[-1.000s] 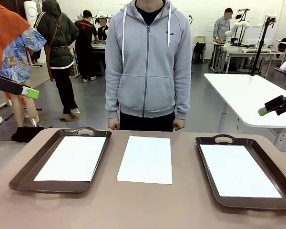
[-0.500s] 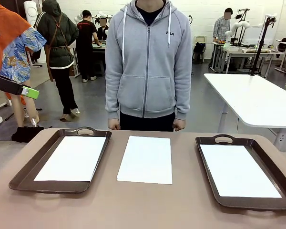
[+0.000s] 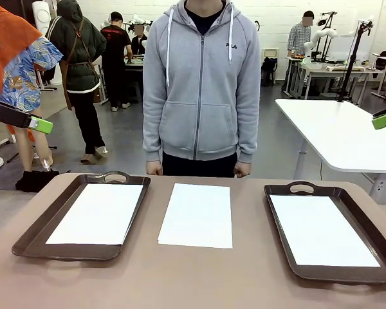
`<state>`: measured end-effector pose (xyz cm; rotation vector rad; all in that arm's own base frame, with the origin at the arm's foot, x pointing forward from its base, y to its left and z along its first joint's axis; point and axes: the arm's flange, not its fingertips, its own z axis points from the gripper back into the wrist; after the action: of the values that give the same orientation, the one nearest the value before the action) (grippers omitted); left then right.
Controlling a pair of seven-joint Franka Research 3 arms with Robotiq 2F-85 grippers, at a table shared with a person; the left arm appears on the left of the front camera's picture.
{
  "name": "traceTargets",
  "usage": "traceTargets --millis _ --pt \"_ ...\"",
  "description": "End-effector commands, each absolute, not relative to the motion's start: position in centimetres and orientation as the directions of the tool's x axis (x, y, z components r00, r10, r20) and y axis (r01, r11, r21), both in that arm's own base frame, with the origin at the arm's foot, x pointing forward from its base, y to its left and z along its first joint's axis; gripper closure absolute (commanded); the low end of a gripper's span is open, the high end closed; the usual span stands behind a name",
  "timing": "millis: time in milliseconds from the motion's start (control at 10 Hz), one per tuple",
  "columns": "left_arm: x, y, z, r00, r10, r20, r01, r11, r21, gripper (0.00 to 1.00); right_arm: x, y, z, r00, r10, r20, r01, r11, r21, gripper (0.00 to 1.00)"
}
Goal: Sort the A4 documents.
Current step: Receive the A4 Paper.
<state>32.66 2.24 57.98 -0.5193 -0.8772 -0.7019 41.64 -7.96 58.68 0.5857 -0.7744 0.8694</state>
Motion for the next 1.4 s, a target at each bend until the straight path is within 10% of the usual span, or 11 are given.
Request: traceTargets --millis 0,1300 --pt "32.67 2.24 57.95 0.441 -0.337 0.832 0.741 0.66 -0.126 0.0 40.96 -8.09 58.26 0.398 0.489 0.776 -0.865 0.481 0.14 0.0" --pt "32.67 2.24 57.95 0.441 -0.337 0.832 0.741 0.66 -0.126 0.0 41.21 -8.2 58.18 0.428 0.47 0.772 -0.846 0.509 0.159 0.0"
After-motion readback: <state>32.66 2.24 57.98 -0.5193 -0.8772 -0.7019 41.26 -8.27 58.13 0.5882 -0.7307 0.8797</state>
